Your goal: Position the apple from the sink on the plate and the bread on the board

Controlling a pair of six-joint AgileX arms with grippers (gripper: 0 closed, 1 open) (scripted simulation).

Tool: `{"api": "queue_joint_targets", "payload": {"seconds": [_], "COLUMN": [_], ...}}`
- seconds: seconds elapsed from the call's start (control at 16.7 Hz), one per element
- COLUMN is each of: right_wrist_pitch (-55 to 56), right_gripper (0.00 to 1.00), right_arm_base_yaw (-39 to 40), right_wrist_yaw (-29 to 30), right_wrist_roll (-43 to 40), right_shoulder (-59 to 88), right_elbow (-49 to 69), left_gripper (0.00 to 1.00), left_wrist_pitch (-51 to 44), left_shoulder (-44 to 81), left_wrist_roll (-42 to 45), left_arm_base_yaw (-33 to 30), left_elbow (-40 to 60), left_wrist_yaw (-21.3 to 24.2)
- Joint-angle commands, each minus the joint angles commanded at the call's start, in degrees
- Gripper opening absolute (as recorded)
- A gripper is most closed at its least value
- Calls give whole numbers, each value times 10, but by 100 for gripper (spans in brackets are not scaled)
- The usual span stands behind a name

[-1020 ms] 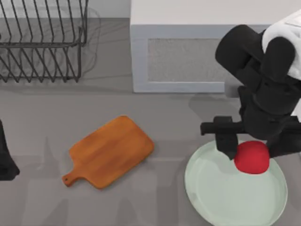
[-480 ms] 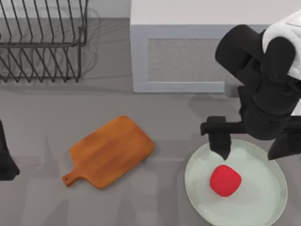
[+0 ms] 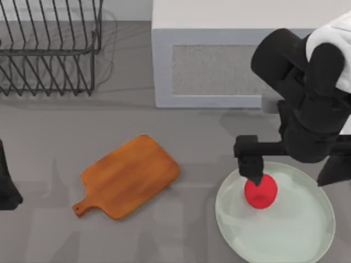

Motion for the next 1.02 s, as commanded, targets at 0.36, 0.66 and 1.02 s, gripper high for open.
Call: {"api": "queue_joint_targets", "payload": {"seconds": [0.36,0.66,1.02], "right_wrist_pitch": [64,212,443], "right_gripper": [100,100,100], "right_arm_base_yaw": [-33,-108,-224], "right_wrist_yaw": [0,0,0], "right_wrist_roll": [-34,-110,-228], "right_shoulder": [-81,-301,-659], "right_elbow": [-69,-231,-485], "left_gripper": [100,100,100], "left_wrist_pitch": [0,0,0], "left_shoulder": [0,0,0], "left_wrist_roll": [0,0,0], "left_arm_base_yaw": [0,0,0], "left_elbow": [0,0,0], "left_wrist_yaw": [0,0,0]}}
